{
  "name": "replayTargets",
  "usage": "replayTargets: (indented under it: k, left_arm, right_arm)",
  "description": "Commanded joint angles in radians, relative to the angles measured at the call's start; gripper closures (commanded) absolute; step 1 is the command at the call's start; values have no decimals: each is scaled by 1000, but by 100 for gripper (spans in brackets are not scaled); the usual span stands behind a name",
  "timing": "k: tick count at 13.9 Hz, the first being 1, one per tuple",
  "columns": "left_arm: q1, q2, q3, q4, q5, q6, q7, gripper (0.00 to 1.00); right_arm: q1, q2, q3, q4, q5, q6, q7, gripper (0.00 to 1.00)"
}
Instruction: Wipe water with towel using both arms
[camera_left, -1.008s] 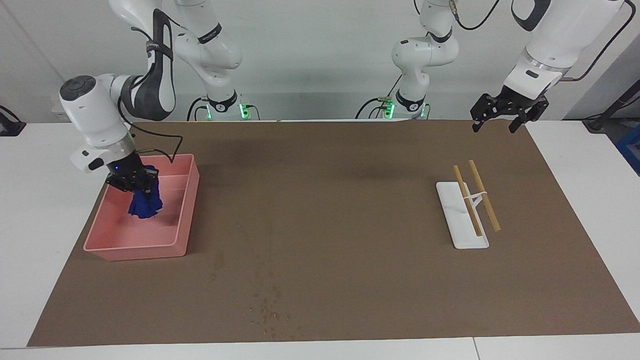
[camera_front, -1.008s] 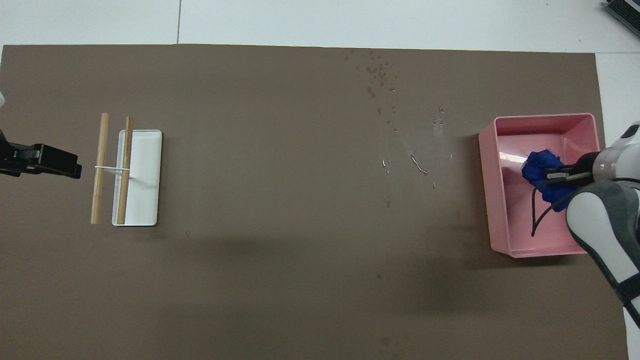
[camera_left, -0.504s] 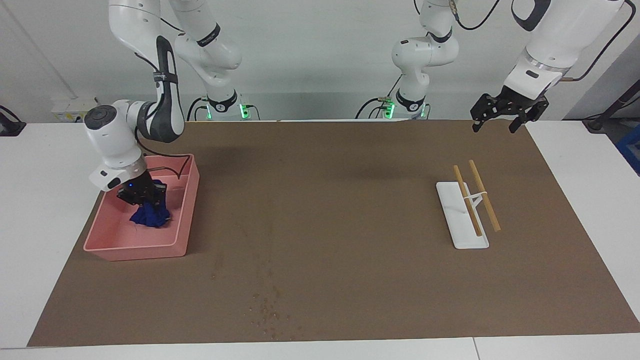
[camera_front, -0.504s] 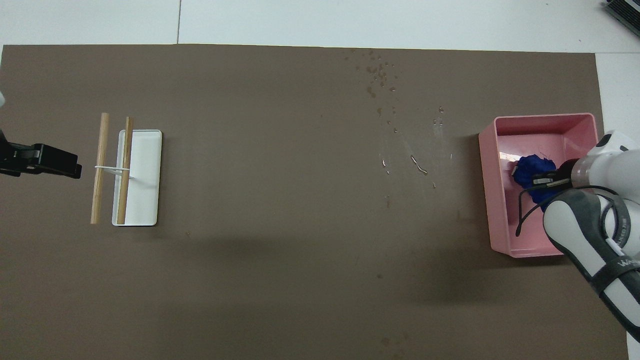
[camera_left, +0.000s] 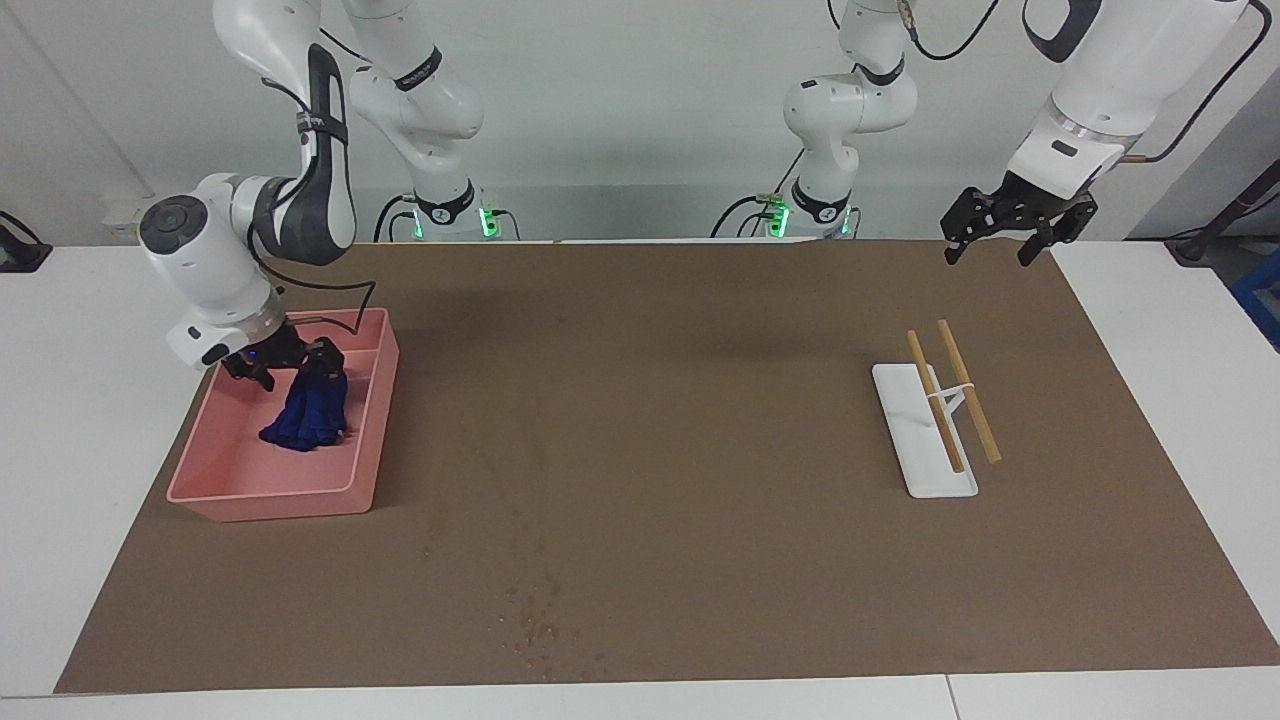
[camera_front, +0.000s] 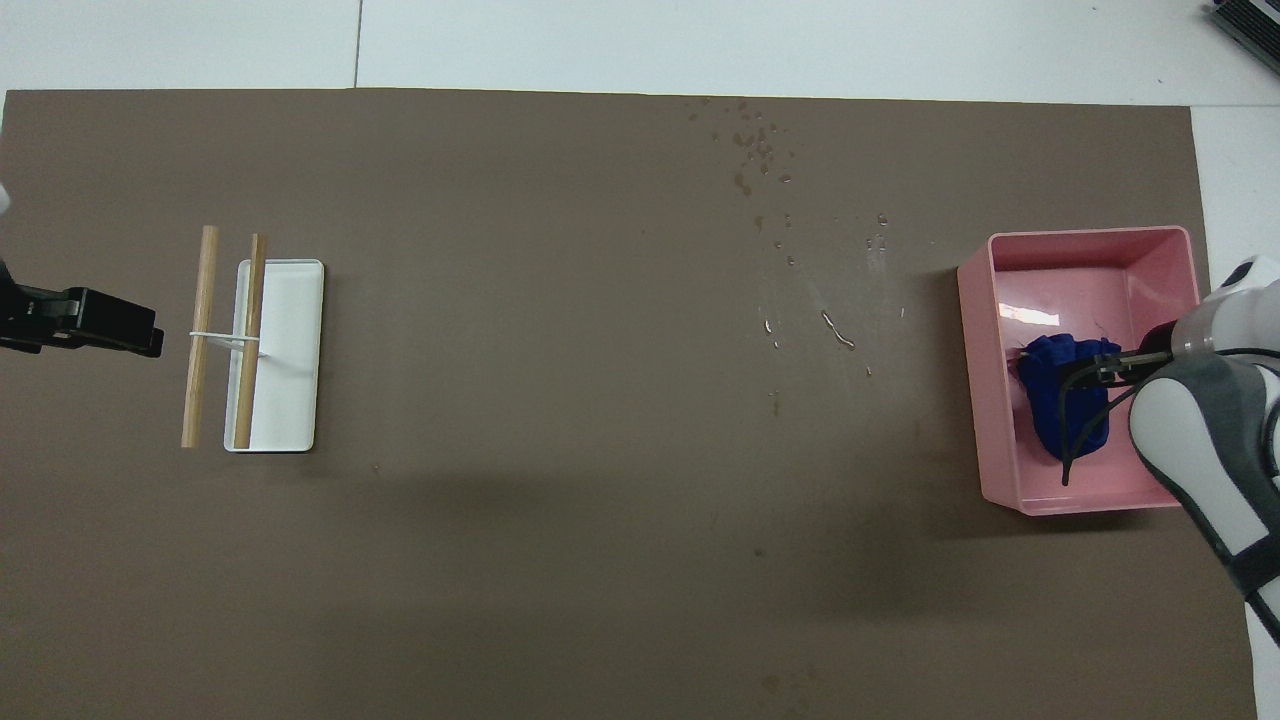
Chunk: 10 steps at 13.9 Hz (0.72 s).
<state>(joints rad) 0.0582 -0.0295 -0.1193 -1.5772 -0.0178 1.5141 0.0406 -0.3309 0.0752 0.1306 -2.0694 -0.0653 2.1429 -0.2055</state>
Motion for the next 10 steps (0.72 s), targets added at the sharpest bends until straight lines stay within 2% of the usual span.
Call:
replayTargets:
  k: [1, 4, 7, 10]
  left_arm:
    - [2, -29, 4, -33, -8, 12, 9, 0]
    - [2, -29, 4, -33, -8, 12, 9, 0]
    - [2, -29, 4, -33, -7, 12, 9, 0]
    - [2, -29, 4, -33, -8, 12, 10, 0]
  right_arm:
    - [-3, -21, 23, 110, 5, -102, 55, 0]
    - [-5, -40, 88, 273, 5, -277, 216, 0]
    - [-3, -38, 162, 417, 35, -392, 346, 0]
    - [-2, -38, 204, 514, 19, -490, 354, 0]
